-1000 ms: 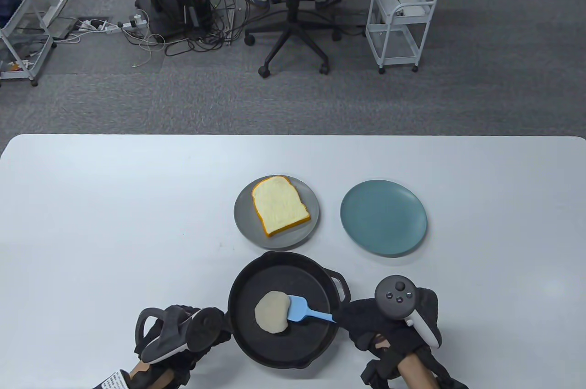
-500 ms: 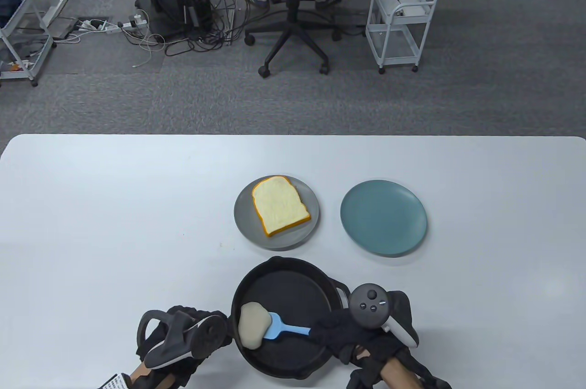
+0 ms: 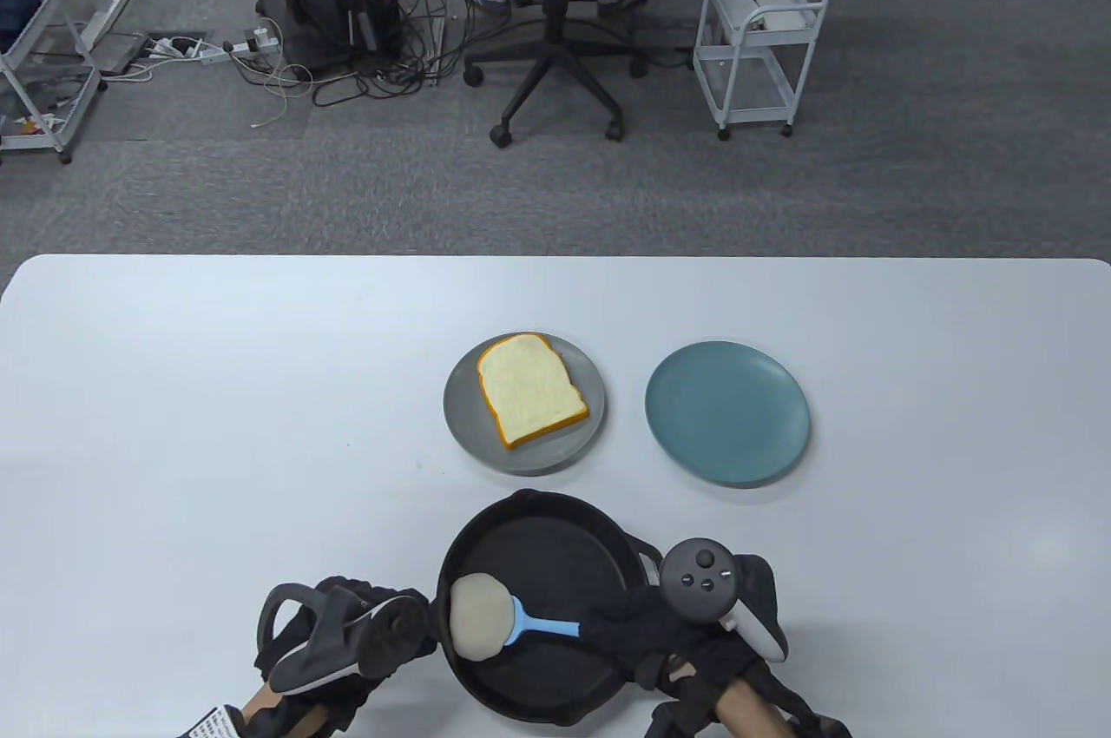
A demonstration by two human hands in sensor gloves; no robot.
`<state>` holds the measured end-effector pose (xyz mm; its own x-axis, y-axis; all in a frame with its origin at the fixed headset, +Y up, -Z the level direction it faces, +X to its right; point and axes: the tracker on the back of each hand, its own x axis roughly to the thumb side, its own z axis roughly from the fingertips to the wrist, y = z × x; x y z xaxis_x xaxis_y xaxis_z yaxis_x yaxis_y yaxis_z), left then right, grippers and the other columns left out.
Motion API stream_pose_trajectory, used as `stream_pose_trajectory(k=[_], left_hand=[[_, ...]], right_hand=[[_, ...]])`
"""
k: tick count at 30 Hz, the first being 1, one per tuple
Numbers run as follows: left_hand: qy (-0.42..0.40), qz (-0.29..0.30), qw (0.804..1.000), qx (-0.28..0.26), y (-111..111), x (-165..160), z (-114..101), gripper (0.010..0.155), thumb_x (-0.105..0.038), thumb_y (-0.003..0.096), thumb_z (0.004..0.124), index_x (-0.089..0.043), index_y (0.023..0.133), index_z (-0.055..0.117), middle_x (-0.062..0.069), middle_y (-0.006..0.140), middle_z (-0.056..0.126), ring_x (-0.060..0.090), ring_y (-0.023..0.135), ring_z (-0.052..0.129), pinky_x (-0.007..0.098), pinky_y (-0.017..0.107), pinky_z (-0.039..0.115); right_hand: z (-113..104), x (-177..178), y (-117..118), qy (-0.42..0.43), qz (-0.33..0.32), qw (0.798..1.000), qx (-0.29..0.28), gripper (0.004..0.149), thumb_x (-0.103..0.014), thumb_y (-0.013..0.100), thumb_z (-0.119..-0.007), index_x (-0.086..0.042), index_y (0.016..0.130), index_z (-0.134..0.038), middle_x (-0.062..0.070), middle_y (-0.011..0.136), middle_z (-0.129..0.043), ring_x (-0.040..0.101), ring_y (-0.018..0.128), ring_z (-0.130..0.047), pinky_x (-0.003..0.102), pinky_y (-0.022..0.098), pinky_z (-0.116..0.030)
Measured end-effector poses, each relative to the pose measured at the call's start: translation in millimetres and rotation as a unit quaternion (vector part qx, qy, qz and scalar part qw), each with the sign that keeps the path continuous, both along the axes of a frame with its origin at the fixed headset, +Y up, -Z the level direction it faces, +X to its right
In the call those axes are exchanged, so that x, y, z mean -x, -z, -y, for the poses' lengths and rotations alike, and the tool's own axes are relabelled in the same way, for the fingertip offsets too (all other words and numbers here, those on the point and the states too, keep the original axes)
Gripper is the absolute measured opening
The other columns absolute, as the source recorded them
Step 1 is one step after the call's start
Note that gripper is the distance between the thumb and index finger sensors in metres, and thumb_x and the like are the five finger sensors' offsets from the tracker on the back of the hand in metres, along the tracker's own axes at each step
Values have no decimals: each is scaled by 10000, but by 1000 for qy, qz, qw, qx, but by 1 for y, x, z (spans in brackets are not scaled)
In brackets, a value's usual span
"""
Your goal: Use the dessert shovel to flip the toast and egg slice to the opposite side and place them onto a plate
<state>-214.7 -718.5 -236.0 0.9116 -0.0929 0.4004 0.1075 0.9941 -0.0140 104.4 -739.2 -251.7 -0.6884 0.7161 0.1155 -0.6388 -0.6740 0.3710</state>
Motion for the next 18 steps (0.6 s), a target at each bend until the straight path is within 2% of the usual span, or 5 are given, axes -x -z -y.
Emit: stream_pose_trajectory(k=[11,18], left_hand=[[-13,-2,1000,13,3,4,-2,464,-628,280,846,-337,611,991,-142,175,993,163,117,1010,408,365,895],[-15,-5,1000,21,5,6,-2,465,-627,281,845,-335,613,990,-141,176,993,163,118,1011,409,367,894]], right_hand=[[-9,-27,3,42,30,999,-10,484,-516,394,-857,-188,720,-998,-121,297,-1066,151,266,-1088,365,244,-899],[-18,-58,7,105,98,989,-23,486,-511,395,-855,-180,722,-995,-117,302,-1064,153,272,-1088,370,248,-898]])
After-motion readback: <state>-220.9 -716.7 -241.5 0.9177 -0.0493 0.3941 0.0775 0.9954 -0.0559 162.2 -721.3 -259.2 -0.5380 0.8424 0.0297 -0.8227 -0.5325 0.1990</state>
